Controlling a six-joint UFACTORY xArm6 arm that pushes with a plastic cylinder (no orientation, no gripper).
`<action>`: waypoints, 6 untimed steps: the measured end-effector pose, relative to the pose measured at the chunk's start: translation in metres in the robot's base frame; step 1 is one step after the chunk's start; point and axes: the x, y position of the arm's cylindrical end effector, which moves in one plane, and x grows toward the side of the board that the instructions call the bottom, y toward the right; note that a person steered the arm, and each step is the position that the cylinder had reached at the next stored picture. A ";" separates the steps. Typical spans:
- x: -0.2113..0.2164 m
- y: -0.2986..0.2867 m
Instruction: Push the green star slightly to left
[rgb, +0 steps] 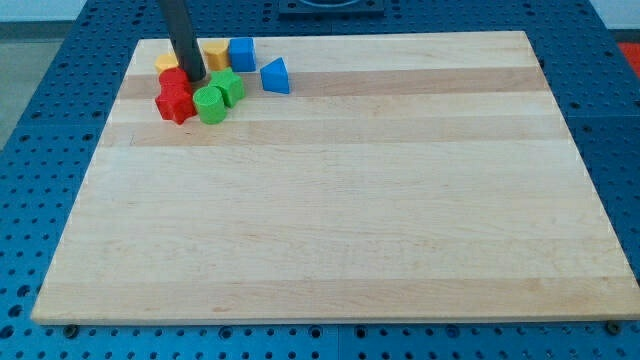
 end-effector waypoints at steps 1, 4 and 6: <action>0.008 -0.008; 0.034 -0.053; 0.080 0.038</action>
